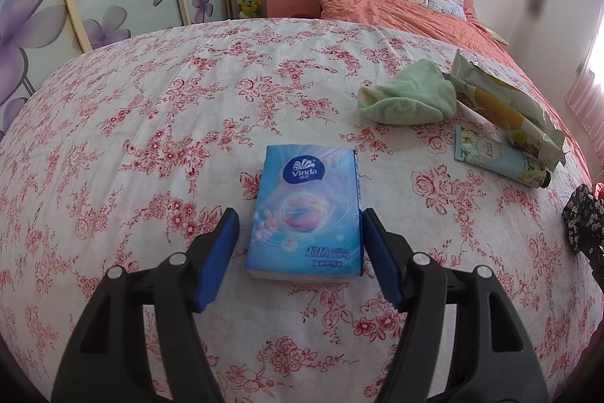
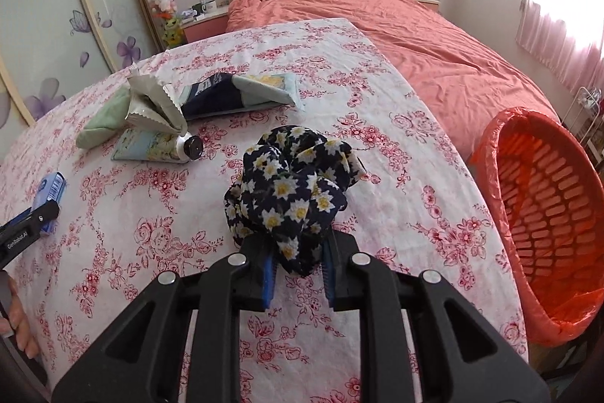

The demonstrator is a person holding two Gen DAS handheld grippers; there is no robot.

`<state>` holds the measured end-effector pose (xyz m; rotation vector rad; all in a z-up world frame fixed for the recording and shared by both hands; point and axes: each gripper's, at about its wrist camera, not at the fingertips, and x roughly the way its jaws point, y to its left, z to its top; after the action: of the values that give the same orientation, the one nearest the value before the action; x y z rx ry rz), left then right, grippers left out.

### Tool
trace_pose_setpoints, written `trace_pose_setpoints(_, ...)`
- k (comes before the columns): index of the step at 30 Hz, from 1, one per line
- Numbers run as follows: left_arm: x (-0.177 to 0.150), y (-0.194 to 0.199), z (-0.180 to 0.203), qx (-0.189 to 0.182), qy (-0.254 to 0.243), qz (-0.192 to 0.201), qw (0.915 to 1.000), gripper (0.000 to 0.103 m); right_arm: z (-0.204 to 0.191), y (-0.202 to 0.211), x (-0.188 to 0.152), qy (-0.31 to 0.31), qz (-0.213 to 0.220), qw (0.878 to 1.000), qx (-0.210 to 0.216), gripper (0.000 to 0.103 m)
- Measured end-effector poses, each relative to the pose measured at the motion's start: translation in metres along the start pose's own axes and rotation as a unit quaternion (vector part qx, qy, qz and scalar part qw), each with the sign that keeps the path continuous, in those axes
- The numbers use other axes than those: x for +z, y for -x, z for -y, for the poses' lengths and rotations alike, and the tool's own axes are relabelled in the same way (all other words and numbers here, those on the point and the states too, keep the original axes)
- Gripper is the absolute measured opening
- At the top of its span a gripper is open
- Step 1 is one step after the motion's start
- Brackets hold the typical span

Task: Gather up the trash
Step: 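Lift the tissue pack and daisy cloth off the bed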

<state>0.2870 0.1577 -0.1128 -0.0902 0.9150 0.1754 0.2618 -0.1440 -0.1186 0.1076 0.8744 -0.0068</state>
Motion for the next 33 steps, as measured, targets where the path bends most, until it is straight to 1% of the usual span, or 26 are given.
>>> trace_pose_setpoints(4, 0.0, 0.0, 0.001, 0.001, 0.0, -0.001, 1.0, 0.068, 0.001, 0.0, 0.0, 0.005, 0.001, 1.0, -0.006, 0.019)
trace_pose_setpoints(8, -0.001, -0.001, 0.001, 0.001, 0.001, -0.001, 1.0, 0.068, 0.005, 0.001, 0.0, -0.003, 0.0, 1.0, 0.005, 0.019)
trace_pose_setpoints(11, 0.0, -0.002, 0.0, 0.001, 0.0, -0.001, 1.0, 0.068, 0.005, 0.001, 0.001, -0.002, 0.0, 1.0, 0.004, 0.019)
trace_pose_setpoints(14, 0.0, -0.002, 0.0, 0.001, -0.019, -0.001, 0.9998, 0.068, 0.003, 0.001, 0.001, 0.004, 0.001, 1.0, -0.002, 0.019)
trace_pose_setpoints(16, 0.0, -0.002, -0.001, -0.003, -0.025, 0.0, 0.9997, 0.064, 0.001, 0.002, 0.002, 0.015, 0.003, 1.0, -0.004, 0.019)
trace_pose_setpoints(17, 0.0, -0.002, -0.001, -0.004, -0.027, 0.002, 0.9996, 0.057, 0.0, 0.002, 0.001, 0.017, 0.003, 1.0, -0.002, 0.019)
trace_pose_setpoints(18, 0.0, 0.0, 0.0, -0.007, -0.032, 0.005, 0.9994, 0.051, 0.0, 0.002, 0.001, 0.017, 0.003, 1.0, 0.003, 0.018)
trace_pose_setpoints(19, 0.0, 0.0, 0.002, -0.003, -0.038, 0.006, 0.9992, 0.051, 0.001, 0.003, 0.002, 0.016, 0.003, 1.0, 0.009, 0.017)
trace_pose_setpoints(20, 0.0, 0.0, 0.003, -0.001, -0.042, 0.008, 0.9991, 0.051, 0.002, 0.006, 0.001, 0.014, 0.004, 1.0, 0.018, 0.013)
trace_pose_setpoints(24, 0.001, 0.004, 0.006, 0.008, -0.053, 0.012, 0.9985, 0.05, 0.01, 0.021, 0.002, 0.005, 0.022, 0.999, 0.023, 0.01)
trace_pose_setpoints(29, 0.003, 0.028, 0.011, 0.001, -0.053, 0.031, 0.9981, 0.05, 0.02, 0.041, 0.005, -0.003, 0.043, 0.999, 0.03, 0.01)
trace_pose_setpoints(33, 0.005, 0.054, 0.027, -0.011, -0.066, 0.051, 0.9965, 0.05, 0.032, 0.061, 0.009, -0.016, 0.064, 0.997, 0.034, 0.01)
